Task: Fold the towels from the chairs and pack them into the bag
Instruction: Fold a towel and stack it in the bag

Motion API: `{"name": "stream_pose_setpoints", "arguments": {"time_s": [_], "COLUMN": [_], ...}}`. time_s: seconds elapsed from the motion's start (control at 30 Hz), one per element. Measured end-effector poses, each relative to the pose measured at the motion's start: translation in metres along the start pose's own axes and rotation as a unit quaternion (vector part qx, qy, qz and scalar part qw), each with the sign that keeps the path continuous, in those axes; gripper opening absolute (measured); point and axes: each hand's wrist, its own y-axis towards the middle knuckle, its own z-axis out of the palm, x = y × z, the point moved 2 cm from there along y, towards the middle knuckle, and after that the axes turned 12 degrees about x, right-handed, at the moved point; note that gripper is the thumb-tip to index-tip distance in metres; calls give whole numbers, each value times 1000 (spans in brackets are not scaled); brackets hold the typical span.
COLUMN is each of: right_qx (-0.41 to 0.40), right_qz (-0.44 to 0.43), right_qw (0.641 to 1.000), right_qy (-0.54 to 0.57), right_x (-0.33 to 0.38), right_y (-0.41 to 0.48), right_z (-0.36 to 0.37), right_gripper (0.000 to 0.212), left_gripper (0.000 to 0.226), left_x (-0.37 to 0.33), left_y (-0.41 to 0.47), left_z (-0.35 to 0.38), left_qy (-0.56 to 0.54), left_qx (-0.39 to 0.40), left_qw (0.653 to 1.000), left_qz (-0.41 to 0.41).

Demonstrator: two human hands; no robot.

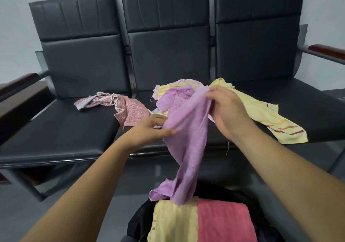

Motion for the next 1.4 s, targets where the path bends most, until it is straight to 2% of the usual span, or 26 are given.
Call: {"name": "stream_pose_setpoints", "arguments": {"time_s": [0.03,0.07,0.13,0.17,0.23,0.37,0.4,0.5,0.57,0.63,0.7,0.73,0.77,0.8,0.83,0.87,0.9,0.93,0.97,1.03,1.13,1.2,1.4], "right_qx": [-25,-53,-99,-111,-124,-120,-118,-101,-87,-29,87,141,170,170,136,71,-11,-71,-86,-51,-18,0,59], "right_qz": [-6,-7,6,7,3,-2,-6,34,76,77,34,28,41,69,91,96,65,18,-24,-71,-104,-106,-76], "right_qw": [999,998,993,986,974,975,977,979,977,988,996,987,980,980,986,979,957,938,938,964,989,993,988], "right_qy": [46,42,-64,-123,-192,-185,-176,-172,-179,-133,1,71,99,71,-29,-165,-283,-338,-336,-251,-107,-54,-122], "right_x": [1,3,2,0,-2,7,16,48,79,116,151,164,170,170,163,156,154,155,157,162,166,163,141], "right_y": [2,2,1,1,1,-3,-4,5,13,17,11,5,2,1,5,8,10,10,9,5,-2,-5,-8], "right_z": [-7,-13,-22,-25,-27,-25,-23,-22,-19,-11,-5,-2,-2,-3,-6,-8,-9,-6,-4,0,6,10,31], "right_gripper": [24,23,17,16,15,10,10,28,15,9,15,17,19,20,18,15,10,8,12,16,14,11,8], "left_gripper": [42,44,48,40,25,9,11,20,13,8,10,9,7,9,12,13,12,9,7,5,12,16,16], "left_x": [0,-2,-8,-12,-18,-31,-37,-62,-94,-131,-168,-182,-189,-191,-191,-188,-185,-183,-182,-184,-187,-189,-195], "left_y": [-2,-4,-6,-6,-7,-10,-11,-9,-13,-22,-38,-46,-49,-49,-47,-45,-43,-42,-42,-45,-50,-51,-44], "left_z": [-2,-4,-8,-9,-9,-16,-21,-42,-57,-68,-76,-78,-81,-82,-83,-85,-89,-91,-92,-87,-78,-75,-54], "left_qy": [-29,-62,-121,-133,-120,-98,-91,-57,-22,-47,-139,-178,-168,-106,11,115,156,150,124,86,18,-26,-56], "left_qx": [8,5,-30,-58,-125,-199,-214,-253,-236,-173,-85,-48,-41,-61,-103,-154,-198,-233,-253,-270,-269,-263,-225], "left_qw": [999,997,990,986,981,970,968,964,970,977,965,956,959,975,985,976,963,957,954,950,948,947,953], "left_qz": [16,34,65,79,92,100,95,63,61,112,203,228,223,188,141,105,90,88,100,131,169,181,194]}}
